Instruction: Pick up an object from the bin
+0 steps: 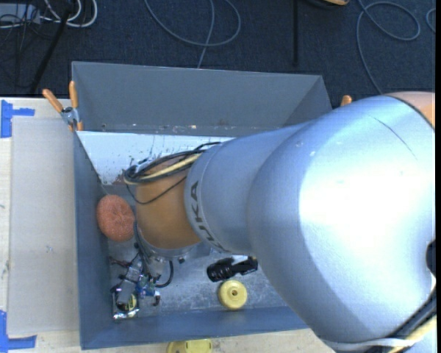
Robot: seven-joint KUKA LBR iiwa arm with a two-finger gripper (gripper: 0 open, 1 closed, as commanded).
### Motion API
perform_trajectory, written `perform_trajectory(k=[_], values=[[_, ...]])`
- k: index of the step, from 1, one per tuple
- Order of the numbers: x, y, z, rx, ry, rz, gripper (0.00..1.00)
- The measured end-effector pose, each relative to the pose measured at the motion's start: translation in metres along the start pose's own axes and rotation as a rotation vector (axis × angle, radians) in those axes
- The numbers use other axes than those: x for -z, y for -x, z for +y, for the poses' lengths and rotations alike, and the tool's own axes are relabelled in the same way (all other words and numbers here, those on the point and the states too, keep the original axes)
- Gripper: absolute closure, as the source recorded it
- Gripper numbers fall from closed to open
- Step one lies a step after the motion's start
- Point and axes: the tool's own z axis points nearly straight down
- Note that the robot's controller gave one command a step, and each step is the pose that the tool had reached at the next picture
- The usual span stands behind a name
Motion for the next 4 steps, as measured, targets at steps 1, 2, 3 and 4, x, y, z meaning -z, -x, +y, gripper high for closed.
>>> perform_trajectory(k=[1,2,3,4], values=[[0.0007,-0.0107,0.0035,-0.016,0.001,-0.001,1.00],[0.0007,-0.0107,0.0034,-0.016,0.001,-0.001,1.00],[0.0025,-0.0108,0.0028,-0.017,0.000,0.000,1.00],[0.0080,-0.0108,0.0026,-0.018,0.001,0.000,1.00]])
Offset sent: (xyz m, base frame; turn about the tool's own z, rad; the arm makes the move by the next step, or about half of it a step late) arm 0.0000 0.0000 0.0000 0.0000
